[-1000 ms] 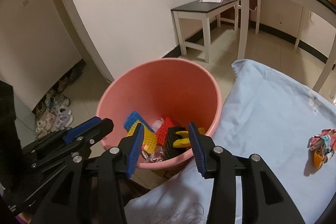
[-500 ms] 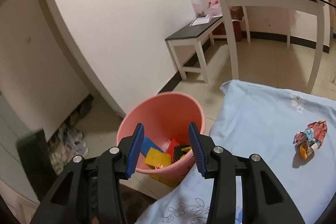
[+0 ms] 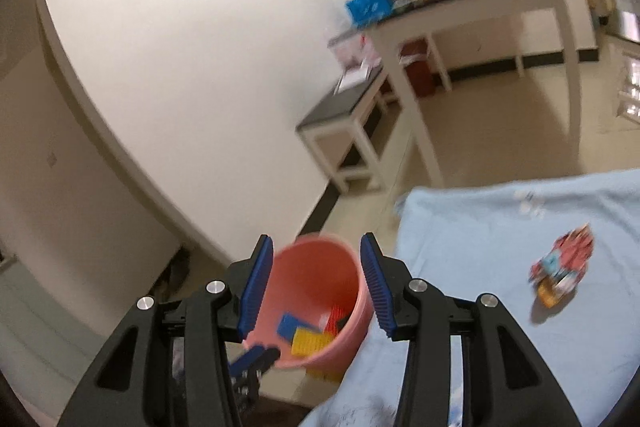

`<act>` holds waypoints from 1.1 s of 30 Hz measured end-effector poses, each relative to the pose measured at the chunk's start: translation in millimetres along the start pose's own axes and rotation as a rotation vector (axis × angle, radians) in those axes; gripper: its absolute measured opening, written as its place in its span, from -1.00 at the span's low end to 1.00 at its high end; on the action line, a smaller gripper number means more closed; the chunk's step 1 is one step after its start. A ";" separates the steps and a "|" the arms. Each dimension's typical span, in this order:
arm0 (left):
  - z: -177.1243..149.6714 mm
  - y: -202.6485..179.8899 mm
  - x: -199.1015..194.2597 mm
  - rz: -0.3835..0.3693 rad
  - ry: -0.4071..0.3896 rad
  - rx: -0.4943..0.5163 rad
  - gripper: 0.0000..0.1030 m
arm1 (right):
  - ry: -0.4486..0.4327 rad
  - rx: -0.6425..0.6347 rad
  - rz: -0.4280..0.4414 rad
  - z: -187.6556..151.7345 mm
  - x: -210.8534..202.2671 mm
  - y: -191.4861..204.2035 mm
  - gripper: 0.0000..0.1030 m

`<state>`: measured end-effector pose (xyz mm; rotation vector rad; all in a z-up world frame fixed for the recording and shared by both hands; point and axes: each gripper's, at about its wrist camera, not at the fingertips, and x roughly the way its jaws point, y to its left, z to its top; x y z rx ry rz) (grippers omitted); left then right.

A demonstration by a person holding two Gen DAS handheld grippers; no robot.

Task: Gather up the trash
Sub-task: 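Move both open grippers back to the wrapper and bread slice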

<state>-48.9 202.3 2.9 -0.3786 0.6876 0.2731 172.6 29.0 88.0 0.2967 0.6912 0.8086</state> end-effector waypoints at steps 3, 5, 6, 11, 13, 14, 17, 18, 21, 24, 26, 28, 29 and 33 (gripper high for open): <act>-0.4 -2.0 2.2 0.003 0.007 0.008 -0.52 | -0.050 0.002 -0.018 17.8 -15.8 -3.6 -0.09; 0.2 -2.8 3.0 0.003 0.007 0.007 -0.52 | -0.063 -0.006 -0.034 27.4 -21.6 -4.2 -0.07; -0.5 -2.4 2.6 0.002 0.005 0.007 -0.52 | -0.071 -0.016 -0.041 32.3 -24.7 -3.6 -0.07; 1.4 -7.0 5.5 -0.001 0.002 0.017 -0.52 | -0.101 -0.061 -0.088 54.7 -41.8 3.7 -0.07; 2.1 -10.2 6.0 -0.005 0.001 0.019 -0.52 | -0.114 -0.081 -0.104 61.6 -48.6 6.5 -0.06; 2.3 -12.2 6.5 -0.008 0.001 0.020 -0.52 | -0.122 -0.096 -0.117 65.5 -53.3 8.1 -0.03; 2.9 -19.4 6.9 -0.014 0.000 0.032 -0.52 | -0.125 -0.118 -0.142 69.1 -61.5 5.9 0.03; 2.9 -22.0 7.1 -0.018 0.000 0.037 -0.52 | -0.122 -0.119 -0.152 67.9 -62.8 3.1 0.03; 3.3 -29.2 8.1 -0.027 0.003 0.052 -0.52 | -0.095 -0.113 -0.193 57.8 -62.5 -12.0 0.03; 3.4 -37.4 9.8 -0.039 0.005 0.067 -0.52 | -0.070 -0.118 -0.237 43.5 -60.0 -29.1 0.03; 4.3 -44.7 13.4 -0.047 0.011 0.077 -0.52 | -0.060 -0.134 -0.285 31.6 -58.8 -42.8 0.03; 5.2 -53.3 17.5 -0.057 0.016 0.090 -0.52 | -0.045 -0.148 -0.326 19.3 -56.2 -55.9 0.03; 5.8 -57.4 19.3 -0.062 0.018 0.098 -0.52 | -0.035 -0.159 -0.356 10.9 -56.2 -64.7 0.03; 8.1 -73.5 26.0 -0.084 0.026 0.136 -0.52 | 0.005 -0.170 -0.428 -12.4 -54.0 -91.9 0.03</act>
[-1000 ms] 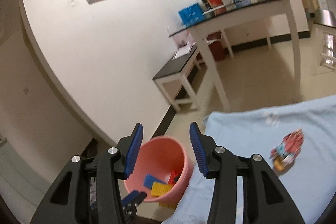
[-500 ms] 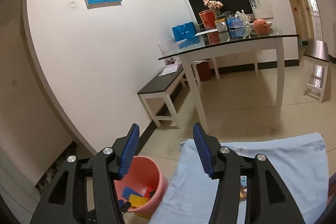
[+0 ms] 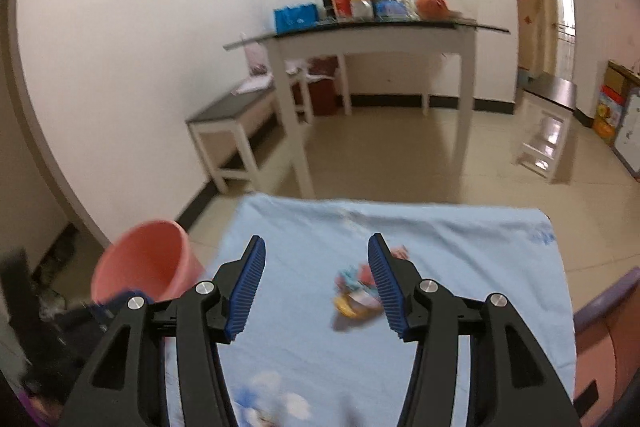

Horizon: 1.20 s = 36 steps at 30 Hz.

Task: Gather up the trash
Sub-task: 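Move both open grippers back to the wrapper and bread slice, then grasp the red-and-silver wrapper with the right gripper while the left grasps the bread slice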

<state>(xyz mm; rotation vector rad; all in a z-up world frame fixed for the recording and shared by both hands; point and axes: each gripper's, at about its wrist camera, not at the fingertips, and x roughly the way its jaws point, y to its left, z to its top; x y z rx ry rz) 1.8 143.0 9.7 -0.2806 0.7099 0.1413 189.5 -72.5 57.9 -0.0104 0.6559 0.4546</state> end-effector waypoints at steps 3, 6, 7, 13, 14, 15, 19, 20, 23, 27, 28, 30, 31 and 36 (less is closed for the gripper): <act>3.0 -11.9 8.6 -0.016 0.014 0.025 -0.52 | 0.045 0.008 -0.028 -18.2 11.9 -15.6 0.03; 3.6 -22.0 15.4 -0.037 0.028 0.042 -0.52 | 0.078 0.017 -0.061 -32.9 22.7 -28.9 0.03; 4.1 -26.7 18.4 -0.048 0.035 0.051 -0.52 | 0.091 0.023 -0.070 -38.5 26.8 -34.1 0.03; 4.5 -53.6 33.6 -0.122 0.076 0.097 -0.52 | 0.155 0.051 -0.085 -61.6 45.5 -50.2 0.03; 4.9 -58.6 36.7 -0.133 0.083 0.105 -0.52 | 0.163 0.057 -0.084 -64.3 48.0 -50.2 0.03; 5.6 -63.9 40.0 -0.146 0.090 0.116 -0.51 | 0.171 0.066 -0.080 -64.8 51.8 -51.8 0.03; 7.5 -78.2 47.2 -0.163 0.095 0.135 -0.51 | 0.189 0.132 -0.017 -66.1 68.7 -57.6 0.03; 8.0 -80.5 48.8 -0.171 0.098 0.132 -0.51 | 0.191 0.144 -0.004 -65.4 71.9 -58.7 0.03; 7.7 -82.8 51.4 -0.177 0.106 0.131 -0.51 | 0.193 0.187 0.028 -60.9 87.8 -59.1 0.03; 5.8 -81.7 55.2 -0.170 0.118 0.136 -0.51 | 0.204 0.239 0.020 -55.3 109.7 -66.5 0.03; 6.0 -81.5 56.8 -0.169 0.121 0.135 -0.51 | 0.205 0.251 0.009 -54.4 114.4 -68.7 0.03; 5.4 -82.2 60.8 -0.168 0.130 0.134 -0.51 | 0.206 0.271 0.005 -53.0 121.3 -72.1 0.03; 5.4 -82.5 62.9 -0.171 0.135 0.133 -0.51 | 0.205 0.279 0.008 -52.3 124.5 -73.7 0.03; 2.7 -90.9 74.4 -0.204 0.168 0.131 -0.51 | 0.191 0.308 0.038 -50.1 131.7 -81.9 -0.32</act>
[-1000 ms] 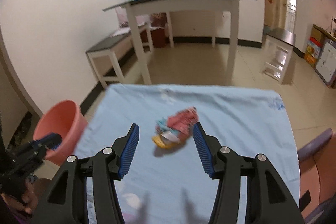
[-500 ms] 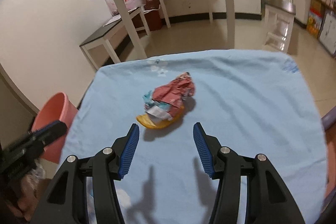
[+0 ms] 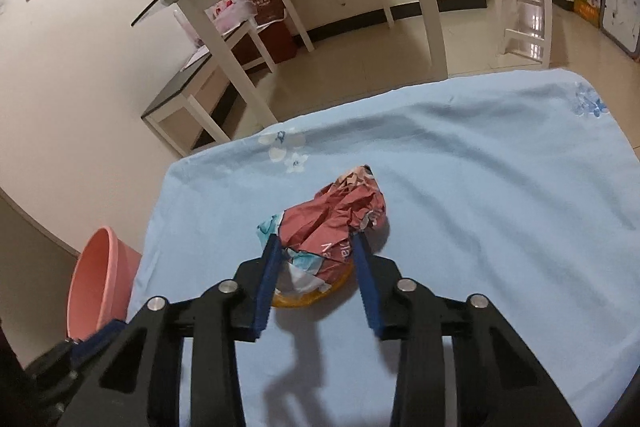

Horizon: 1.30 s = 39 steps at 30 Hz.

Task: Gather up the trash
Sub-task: 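Grasp the red-and-silver wrapper with the right gripper while the left grasps the bread slice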

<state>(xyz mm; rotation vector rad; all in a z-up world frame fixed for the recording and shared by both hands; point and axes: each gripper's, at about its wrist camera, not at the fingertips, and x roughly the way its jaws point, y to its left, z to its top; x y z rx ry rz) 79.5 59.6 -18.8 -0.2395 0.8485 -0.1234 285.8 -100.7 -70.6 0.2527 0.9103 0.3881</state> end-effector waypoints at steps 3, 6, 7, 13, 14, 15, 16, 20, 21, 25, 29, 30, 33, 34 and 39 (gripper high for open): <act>1.9 -6.8 6.4 -0.022 0.010 0.007 -0.51 | -0.023 -0.006 0.016 0.2 -7.4 -2.9 -0.39; 5.1 -12.8 13.1 -0.053 0.017 0.004 -0.51 | -0.049 0.008 0.028 0.1 -19.1 -8.6 -0.55; 6.6 -15.9 17.4 -0.065 0.025 -0.002 -0.51 | -0.056 0.015 0.033 0.6 -23.1 -11.0 -0.55; 13.6 -28.7 45.3 -0.083 0.070 -0.025 -0.51 | -0.107 0.030 0.033 -1.4 -48.4 -27.4 -0.55; 15.2 -30.3 51.9 -0.072 0.082 -0.032 -0.51 | -0.120 0.031 0.026 -2.2 -53.4 -30.4 -0.55; 15.4 -30.8 55.5 -0.064 0.088 -0.037 -0.51 | -0.129 0.032 0.022 -3.4 -57.4 -33.0 -0.55; 16.7 -31.3 60.9 -0.057 0.095 -0.046 -0.52 | -0.139 0.037 0.020 -4.0 -61.8 -36.4 -0.55; 20.7 -29.5 74.6 -0.046 0.114 -0.089 -0.52 | -0.151 0.048 0.019 -6.7 -71.2 -45.7 -0.55; 21.8 -29.5 78.5 -0.040 0.119 -0.094 -0.51 | -0.150 0.049 0.019 -7.4 -71.9 -47.4 -0.55; 23.6 -29.1 88.6 -0.031 0.132 -0.120 -0.52 | -0.150 0.049 0.013 -11.4 -72.8 -50.1 -0.55; 23.1 -29.5 90.6 0.005 0.108 -0.115 -0.52 | -0.149 0.057 0.009 -13.8 -74.3 -52.8 -0.55; 23.0 -29.5 90.6 0.014 0.102 -0.116 -0.52 | -0.148 0.059 0.009 -14.5 -74.7 -53.3 -0.55; 22.9 -29.8 91.6 0.032 0.087 -0.112 -0.52 | -0.147 0.059 0.007 -16.6 -75.9 -52.6 -0.55; 22.1 -30.2 91.1 0.040 0.081 -0.109 -0.56 | -0.147 0.058 0.006 -17.3 -76.2 -51.6 -0.55; 20.9 -29.5 78.9 0.053 0.055 -0.093 -0.88 | -0.158 0.050 0.003 -19.1 -82.1 -49.6 -0.55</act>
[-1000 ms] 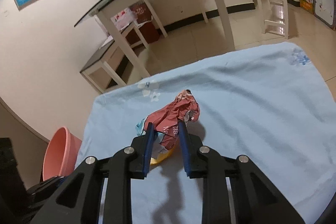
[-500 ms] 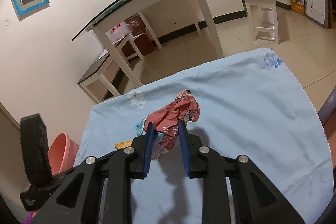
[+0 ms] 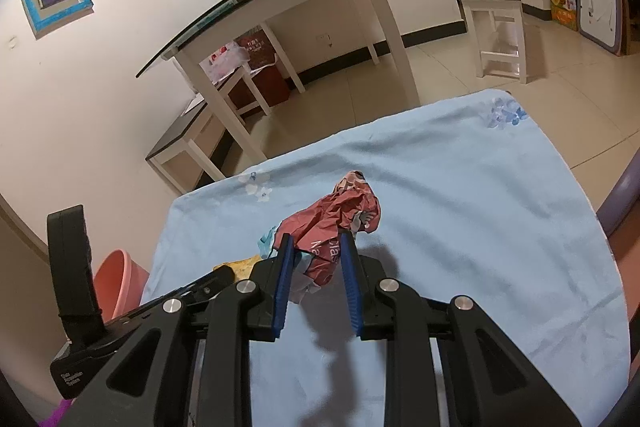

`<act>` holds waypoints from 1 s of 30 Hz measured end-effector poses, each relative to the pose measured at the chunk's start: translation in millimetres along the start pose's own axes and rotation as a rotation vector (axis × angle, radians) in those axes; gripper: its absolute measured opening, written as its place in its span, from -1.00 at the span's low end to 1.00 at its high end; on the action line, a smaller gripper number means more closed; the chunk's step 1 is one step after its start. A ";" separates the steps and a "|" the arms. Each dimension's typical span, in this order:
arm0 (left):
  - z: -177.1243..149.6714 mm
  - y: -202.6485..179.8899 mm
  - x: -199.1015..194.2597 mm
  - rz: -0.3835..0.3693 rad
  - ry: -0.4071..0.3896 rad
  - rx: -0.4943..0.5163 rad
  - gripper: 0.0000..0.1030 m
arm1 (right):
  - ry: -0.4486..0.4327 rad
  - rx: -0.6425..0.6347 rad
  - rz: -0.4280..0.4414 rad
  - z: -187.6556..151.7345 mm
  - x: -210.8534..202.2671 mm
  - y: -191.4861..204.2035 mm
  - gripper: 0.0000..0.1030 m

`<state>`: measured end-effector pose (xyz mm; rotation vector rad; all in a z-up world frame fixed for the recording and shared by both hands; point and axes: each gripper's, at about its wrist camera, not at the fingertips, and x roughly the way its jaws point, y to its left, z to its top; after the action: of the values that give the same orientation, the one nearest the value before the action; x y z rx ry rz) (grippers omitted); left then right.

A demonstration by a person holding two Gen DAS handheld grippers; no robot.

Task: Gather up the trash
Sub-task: 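Grasp the red-and-silver wrapper with the right gripper while the left grasps the bread slice, then carry the wrapper and bread slice over the pink bucket with both grippers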

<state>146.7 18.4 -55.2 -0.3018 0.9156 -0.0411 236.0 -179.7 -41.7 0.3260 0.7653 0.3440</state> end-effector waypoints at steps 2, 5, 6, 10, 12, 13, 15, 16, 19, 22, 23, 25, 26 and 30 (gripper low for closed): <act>0.1 -0.3 -5.1 0.000 -0.012 0.000 -0.90 | -0.007 -0.006 0.001 -0.7 -3.9 1.7 -0.55; -2.5 3.2 -19.2 0.009 -0.034 0.002 -0.90 | -0.011 -0.015 0.006 -2.5 -9.1 5.9 -0.55; -3.7 3.5 -21.8 0.010 -0.039 0.002 -0.90 | -0.013 -0.021 0.008 -3.5 -11.4 8.1 -0.55; -11.6 7.8 -41.3 0.030 -0.069 0.011 -0.90 | -0.017 -0.046 0.018 -7.5 -18.4 19.6 -0.55; -15.8 10.5 -52.5 0.043 -0.087 0.018 -0.90 | -0.014 -0.060 0.029 -9.7 -21.1 26.6 -0.55; -18.3 11.7 -59.9 0.052 -0.098 0.023 -0.90 | -0.012 -0.069 0.034 -11.5 -22.4 30.4 -0.55; -22.4 15.7 -71.8 0.065 -0.119 0.026 -0.90 | -0.006 -0.086 0.043 -15.0 -23.7 38.1 -0.55; -23.7 17.5 -76.3 0.070 -0.126 0.027 -0.90 | -0.002 -0.093 0.047 -16.1 -24.0 41.6 -0.55; -29.6 24.1 -90.7 0.097 -0.149 0.032 -0.90 | 0.015 -0.124 0.065 -22.9 -23.7 56.9 -0.55; -35.9 31.1 -103.4 0.114 -0.167 0.024 -0.90 | 0.028 -0.154 0.080 -30.0 -23.5 70.9 -0.55; -37.4 33.0 -106.6 0.118 -0.172 0.021 -0.90 | 0.031 -0.163 0.084 -31.6 -23.5 74.2 -0.55; -41.0 38.2 -113.9 0.127 -0.184 0.014 -0.90 | 0.039 -0.183 0.095 -36.0 -23.4 83.1 -0.55; -42.5 41.1 -117.6 0.132 -0.192 0.012 -0.90 | 0.042 -0.190 0.098 -37.5 -23.2 86.8 -0.55; -45.7 51.0 -133.2 0.152 -0.223 0.003 -0.90 | 0.057 -0.224 0.115 -44.9 -20.2 105.7 -0.55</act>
<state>24.6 77.9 7.8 -0.2286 0.7150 0.1288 170.9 -86.2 -16.7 0.1502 0.7574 0.5446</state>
